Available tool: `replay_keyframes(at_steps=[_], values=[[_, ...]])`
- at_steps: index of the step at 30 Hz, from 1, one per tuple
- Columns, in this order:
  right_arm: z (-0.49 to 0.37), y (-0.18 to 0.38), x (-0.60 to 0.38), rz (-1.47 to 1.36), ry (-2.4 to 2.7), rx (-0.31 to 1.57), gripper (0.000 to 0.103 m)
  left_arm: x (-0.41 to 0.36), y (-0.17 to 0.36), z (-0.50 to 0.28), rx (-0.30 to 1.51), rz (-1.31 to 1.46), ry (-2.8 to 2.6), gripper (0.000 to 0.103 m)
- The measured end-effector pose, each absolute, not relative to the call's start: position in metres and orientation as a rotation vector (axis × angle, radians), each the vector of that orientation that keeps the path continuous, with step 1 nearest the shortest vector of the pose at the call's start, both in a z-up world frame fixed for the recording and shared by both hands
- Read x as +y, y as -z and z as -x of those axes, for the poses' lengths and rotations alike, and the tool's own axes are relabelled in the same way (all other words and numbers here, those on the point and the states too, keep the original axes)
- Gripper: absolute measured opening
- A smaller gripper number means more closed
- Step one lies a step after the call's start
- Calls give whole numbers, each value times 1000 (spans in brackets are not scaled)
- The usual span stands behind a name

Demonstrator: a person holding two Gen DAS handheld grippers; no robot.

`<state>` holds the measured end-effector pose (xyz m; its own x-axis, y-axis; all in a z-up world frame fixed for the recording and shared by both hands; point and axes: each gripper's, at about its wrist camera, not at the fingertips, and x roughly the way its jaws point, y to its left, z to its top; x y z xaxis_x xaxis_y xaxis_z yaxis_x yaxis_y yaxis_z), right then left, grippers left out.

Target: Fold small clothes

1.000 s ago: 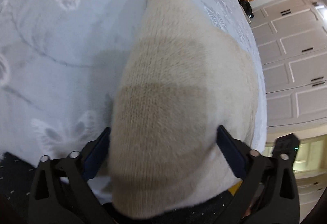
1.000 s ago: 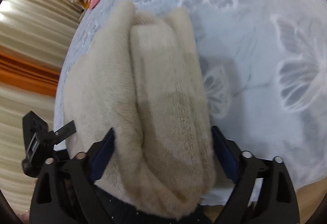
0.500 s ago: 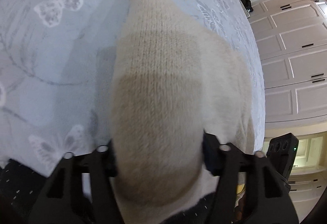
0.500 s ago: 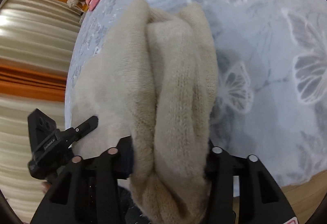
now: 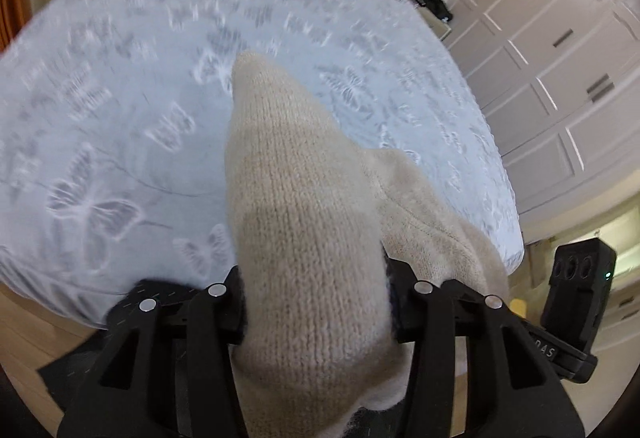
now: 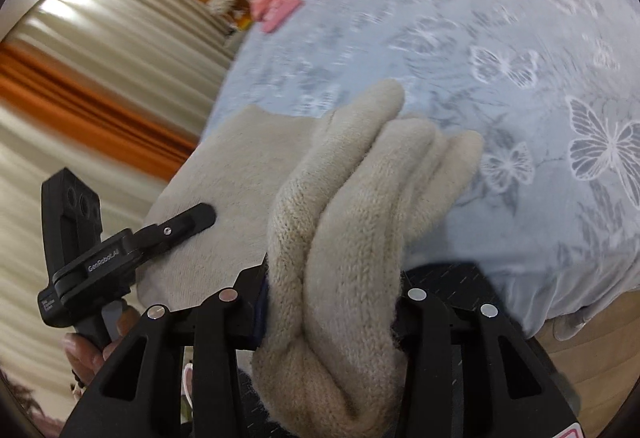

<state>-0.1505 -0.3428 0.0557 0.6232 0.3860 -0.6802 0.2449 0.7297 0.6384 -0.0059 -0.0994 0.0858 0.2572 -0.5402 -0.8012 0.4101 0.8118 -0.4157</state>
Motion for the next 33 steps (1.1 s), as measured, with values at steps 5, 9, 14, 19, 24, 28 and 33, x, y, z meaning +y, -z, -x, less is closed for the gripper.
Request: replay_keyframes(at_steps=[5, 9, 14, 19, 24, 28, 33], values=[[192, -106, -308, -714, -149, 811, 40, -73, -138, 50, 1020, 81, 661, 46], [221, -147, -285, -658, -177, 720, 40, -49, -175, 78, 944, 99, 678, 46], [238, -194, -274, -605, -218, 604, 40, -28, -223, 99, 835, 133, 714, 46], [239, -245, -275, -553, -257, 479, 40, -19, -279, 104, 688, 149, 750, 46], [221, -294, -283, -501, -296, 355, 40, -15, -328, 95, 543, 164, 774, 47], [193, -331, -294, -453, -318, 258, 40, -20, -365, 71, 428, 178, 787, 47], [137, -365, -315, -415, -340, 180, 41, -35, -398, 35, 327, 161, 782, 47]])
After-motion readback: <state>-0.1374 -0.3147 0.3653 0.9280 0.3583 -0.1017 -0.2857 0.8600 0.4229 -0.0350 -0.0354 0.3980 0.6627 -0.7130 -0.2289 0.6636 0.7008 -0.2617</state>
